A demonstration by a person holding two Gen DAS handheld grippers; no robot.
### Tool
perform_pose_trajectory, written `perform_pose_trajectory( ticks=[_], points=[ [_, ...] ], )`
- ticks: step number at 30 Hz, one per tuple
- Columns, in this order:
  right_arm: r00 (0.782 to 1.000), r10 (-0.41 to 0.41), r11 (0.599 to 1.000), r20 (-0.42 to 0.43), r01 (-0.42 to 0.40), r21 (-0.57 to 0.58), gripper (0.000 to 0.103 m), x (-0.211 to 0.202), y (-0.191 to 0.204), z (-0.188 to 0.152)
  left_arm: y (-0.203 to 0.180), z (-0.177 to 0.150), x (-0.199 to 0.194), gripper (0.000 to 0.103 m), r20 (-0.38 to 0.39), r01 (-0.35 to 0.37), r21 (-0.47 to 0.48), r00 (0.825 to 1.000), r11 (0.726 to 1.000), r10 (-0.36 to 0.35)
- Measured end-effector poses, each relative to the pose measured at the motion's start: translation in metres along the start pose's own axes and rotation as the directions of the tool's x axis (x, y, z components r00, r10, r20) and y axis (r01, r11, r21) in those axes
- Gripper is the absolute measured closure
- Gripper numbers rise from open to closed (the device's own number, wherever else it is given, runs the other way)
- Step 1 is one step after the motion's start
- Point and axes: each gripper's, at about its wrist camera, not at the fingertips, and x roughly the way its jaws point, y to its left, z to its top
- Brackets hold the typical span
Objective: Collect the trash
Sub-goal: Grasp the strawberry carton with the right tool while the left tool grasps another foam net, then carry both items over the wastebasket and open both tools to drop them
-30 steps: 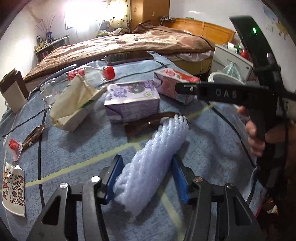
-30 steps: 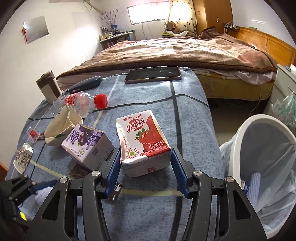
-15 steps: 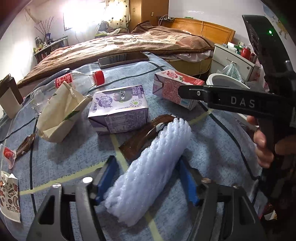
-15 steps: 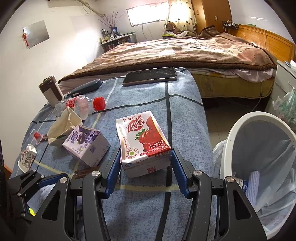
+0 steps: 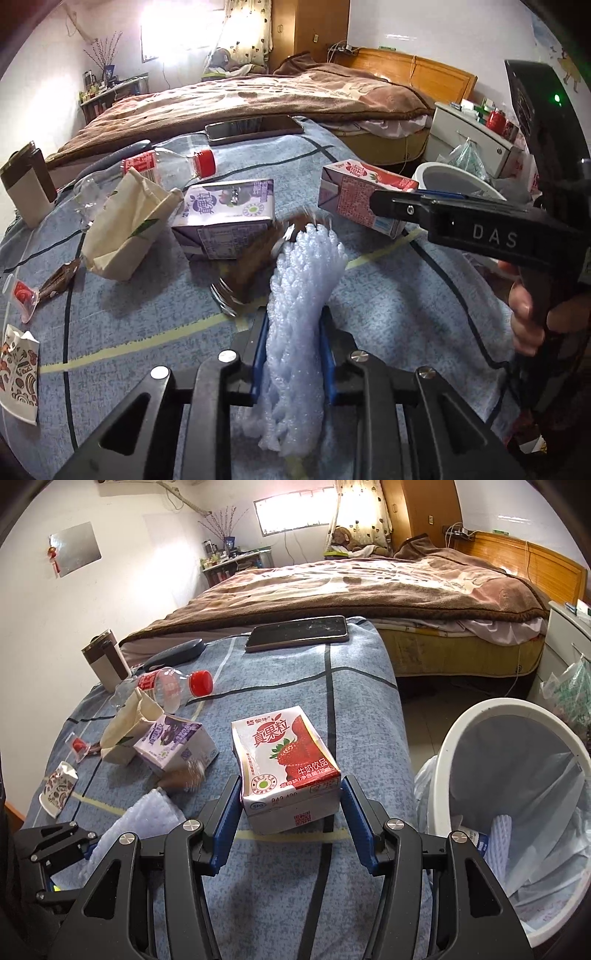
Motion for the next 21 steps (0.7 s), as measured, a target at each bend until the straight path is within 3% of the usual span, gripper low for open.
perform_pose_trajectory(
  ticks=[12, 21],
  points=[
    [0.999, 0.006, 1.0, 0.044, -0.007, 0.009, 0.048, -0.028, -0.005, -0.008, -0.001, -0.003, -0.029, 0.077, 0.068, 0.033, -0.041, 0.997, 0.999, -0.031],
    [0.995, -0.012, 1.0, 0.104, 0.009, 0.022, 0.048, -0.057, -0.017, -0.007, -0.024, 0.013, -0.039, 0.077, 0.111, 0.036, -0.044, 0.993, 0.998, -0.031]
  ],
)
